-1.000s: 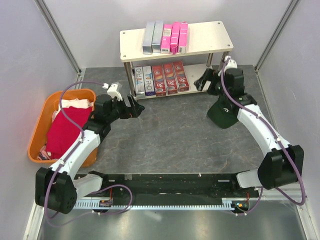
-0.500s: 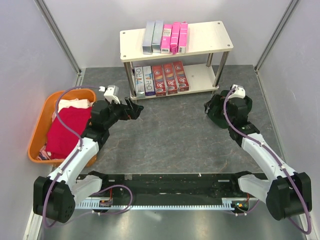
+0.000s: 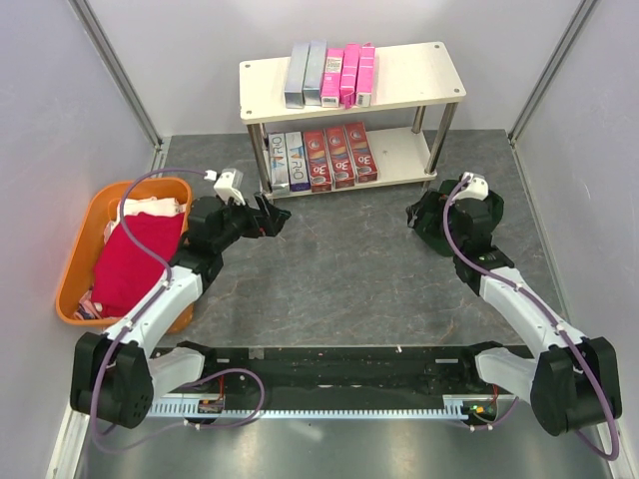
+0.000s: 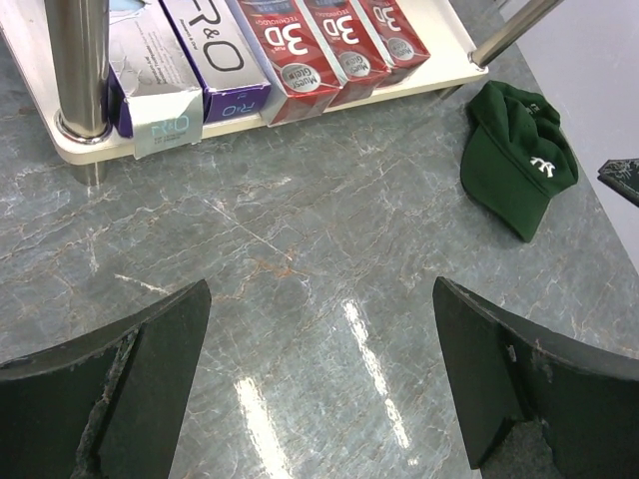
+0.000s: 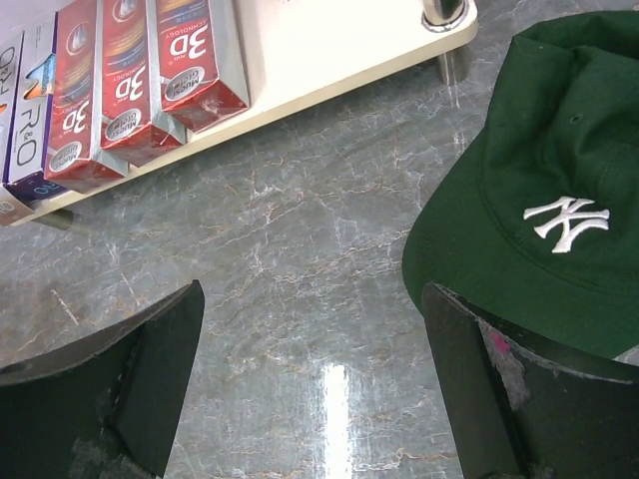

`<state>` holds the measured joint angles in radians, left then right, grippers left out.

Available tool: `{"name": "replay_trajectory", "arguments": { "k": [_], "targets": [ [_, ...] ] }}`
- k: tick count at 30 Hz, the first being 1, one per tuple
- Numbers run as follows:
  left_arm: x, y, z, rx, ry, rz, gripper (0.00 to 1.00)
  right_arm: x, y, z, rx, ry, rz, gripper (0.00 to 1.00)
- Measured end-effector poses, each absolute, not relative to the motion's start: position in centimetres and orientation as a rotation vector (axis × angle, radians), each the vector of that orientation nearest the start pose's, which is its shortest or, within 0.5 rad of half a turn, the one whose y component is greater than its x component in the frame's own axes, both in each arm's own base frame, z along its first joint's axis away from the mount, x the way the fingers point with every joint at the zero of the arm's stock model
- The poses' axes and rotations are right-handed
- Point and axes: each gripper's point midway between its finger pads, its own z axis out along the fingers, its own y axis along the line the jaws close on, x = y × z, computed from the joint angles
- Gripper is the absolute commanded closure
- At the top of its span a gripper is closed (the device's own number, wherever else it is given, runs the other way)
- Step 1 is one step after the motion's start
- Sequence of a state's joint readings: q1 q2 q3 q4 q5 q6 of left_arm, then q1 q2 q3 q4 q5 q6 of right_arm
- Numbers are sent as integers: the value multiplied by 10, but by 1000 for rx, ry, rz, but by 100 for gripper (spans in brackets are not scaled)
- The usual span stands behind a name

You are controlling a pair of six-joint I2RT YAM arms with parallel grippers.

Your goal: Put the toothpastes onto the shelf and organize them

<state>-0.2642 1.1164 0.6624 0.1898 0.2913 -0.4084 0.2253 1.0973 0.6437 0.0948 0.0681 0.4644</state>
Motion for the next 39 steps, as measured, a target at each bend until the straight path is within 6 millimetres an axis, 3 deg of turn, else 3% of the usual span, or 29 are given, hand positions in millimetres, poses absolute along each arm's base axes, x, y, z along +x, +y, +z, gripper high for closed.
{"name": "replay_trajectory", "arguments": {
  "k": [10,33,39],
  "targets": [
    [349,-163,195,71,1907,-734,0,360,89,162,286,1955,389,2],
    [351,-164,198,73,1901,-736,0,363,91,162,288,1945,399,2],
    [348,-163,208,78,1875,-738,0,365,94,166,277,1929,420,2]
  ]
}}
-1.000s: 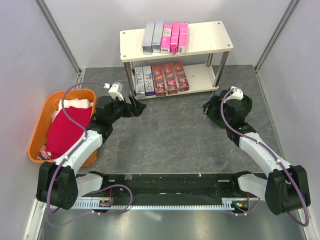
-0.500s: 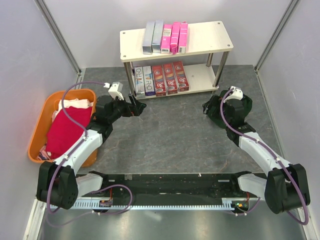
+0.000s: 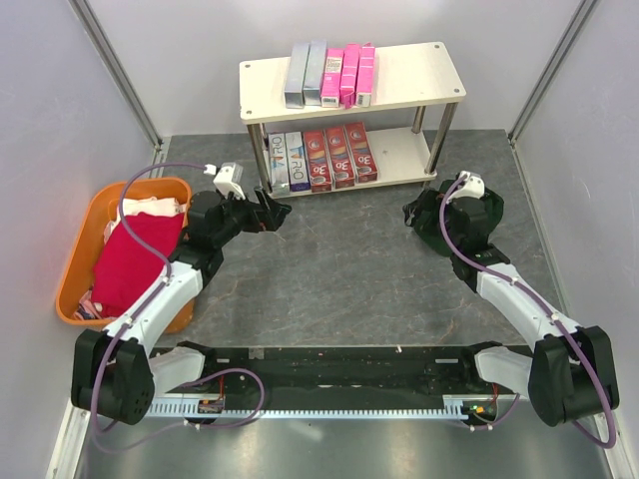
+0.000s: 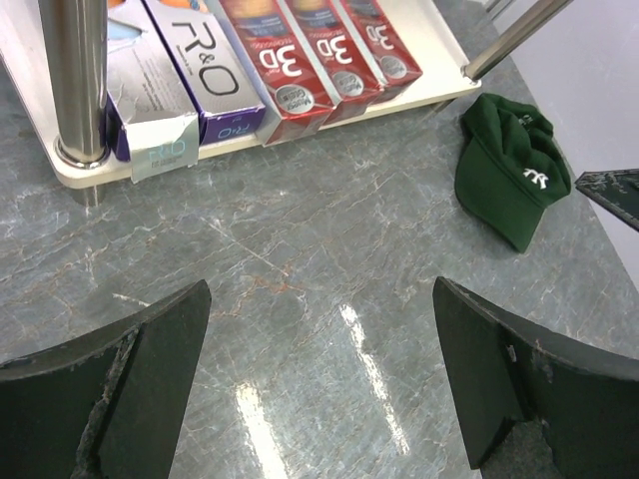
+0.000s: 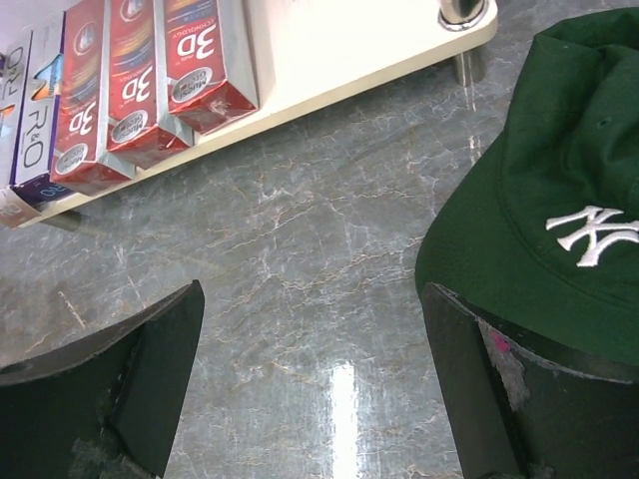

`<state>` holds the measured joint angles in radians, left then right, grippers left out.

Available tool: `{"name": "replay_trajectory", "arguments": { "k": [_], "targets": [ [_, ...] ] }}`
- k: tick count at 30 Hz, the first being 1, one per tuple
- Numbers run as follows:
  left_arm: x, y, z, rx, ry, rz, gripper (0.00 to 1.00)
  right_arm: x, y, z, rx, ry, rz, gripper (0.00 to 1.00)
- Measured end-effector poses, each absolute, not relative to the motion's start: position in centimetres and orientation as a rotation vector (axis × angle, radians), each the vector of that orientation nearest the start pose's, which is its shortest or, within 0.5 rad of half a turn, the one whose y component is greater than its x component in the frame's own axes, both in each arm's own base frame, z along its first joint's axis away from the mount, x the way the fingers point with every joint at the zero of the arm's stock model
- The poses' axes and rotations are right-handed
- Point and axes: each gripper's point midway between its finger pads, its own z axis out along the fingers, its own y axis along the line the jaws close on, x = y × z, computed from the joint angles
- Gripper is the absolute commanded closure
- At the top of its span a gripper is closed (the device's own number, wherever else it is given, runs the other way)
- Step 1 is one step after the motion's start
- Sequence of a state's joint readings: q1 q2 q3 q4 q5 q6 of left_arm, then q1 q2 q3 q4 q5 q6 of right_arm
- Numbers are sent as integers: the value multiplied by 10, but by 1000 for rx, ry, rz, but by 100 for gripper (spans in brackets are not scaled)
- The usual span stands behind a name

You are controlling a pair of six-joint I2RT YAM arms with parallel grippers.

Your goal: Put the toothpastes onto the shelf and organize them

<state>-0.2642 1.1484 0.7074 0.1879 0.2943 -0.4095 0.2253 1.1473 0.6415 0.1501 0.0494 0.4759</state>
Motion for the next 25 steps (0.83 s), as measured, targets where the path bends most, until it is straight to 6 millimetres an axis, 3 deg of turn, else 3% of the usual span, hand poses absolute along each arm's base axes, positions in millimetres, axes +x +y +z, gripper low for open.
{"name": "replay_trajectory", "arguments": {
  "k": [12,25],
  "targets": [
    [346,-162,212,78,1861,-736,0,366,97,167,286,1856,462,2],
    [347,-159,207,68,1867,-712,0,373,91,138,257,1866,397,2]
  ]
}}
